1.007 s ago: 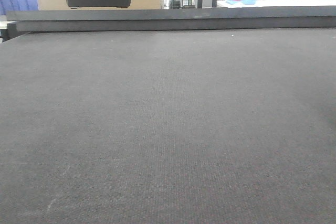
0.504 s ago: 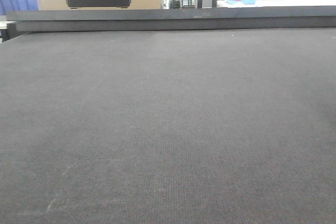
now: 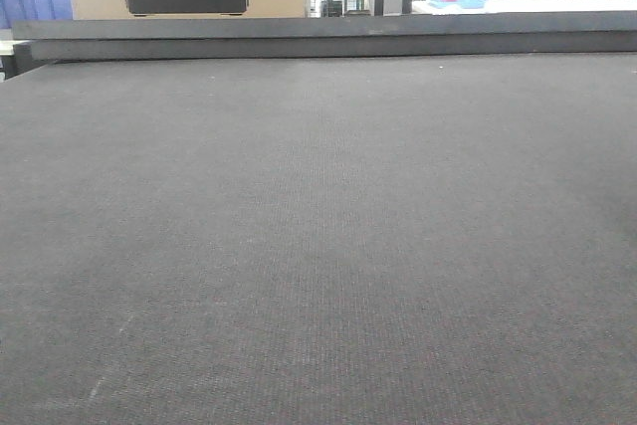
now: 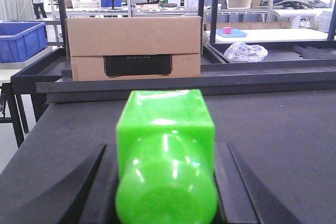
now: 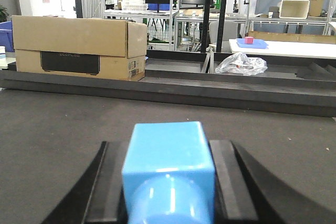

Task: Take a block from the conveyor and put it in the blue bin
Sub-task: 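Turn the base away from the conveyor while holding both bricks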

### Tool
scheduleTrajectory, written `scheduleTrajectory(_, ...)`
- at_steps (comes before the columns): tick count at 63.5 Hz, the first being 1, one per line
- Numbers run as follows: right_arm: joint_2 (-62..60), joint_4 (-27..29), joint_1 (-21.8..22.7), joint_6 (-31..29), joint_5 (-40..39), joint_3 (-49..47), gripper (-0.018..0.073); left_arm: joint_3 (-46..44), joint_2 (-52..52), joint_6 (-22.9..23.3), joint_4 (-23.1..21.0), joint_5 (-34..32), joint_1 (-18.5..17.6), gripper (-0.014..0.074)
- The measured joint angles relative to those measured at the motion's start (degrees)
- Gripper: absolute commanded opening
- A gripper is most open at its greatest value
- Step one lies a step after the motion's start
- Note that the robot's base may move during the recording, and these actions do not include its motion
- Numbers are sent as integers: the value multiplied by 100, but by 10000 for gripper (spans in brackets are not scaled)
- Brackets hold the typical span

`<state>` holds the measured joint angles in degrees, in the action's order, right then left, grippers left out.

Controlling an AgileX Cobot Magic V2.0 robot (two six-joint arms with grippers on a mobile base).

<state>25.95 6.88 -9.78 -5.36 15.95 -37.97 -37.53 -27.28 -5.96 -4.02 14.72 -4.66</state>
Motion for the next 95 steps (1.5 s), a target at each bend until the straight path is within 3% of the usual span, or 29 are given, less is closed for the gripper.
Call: scheduleTrajectory(95, 0, 0, 0, 0, 0, 0, -167, 0, 0, 0, 0, 0, 0, -111)
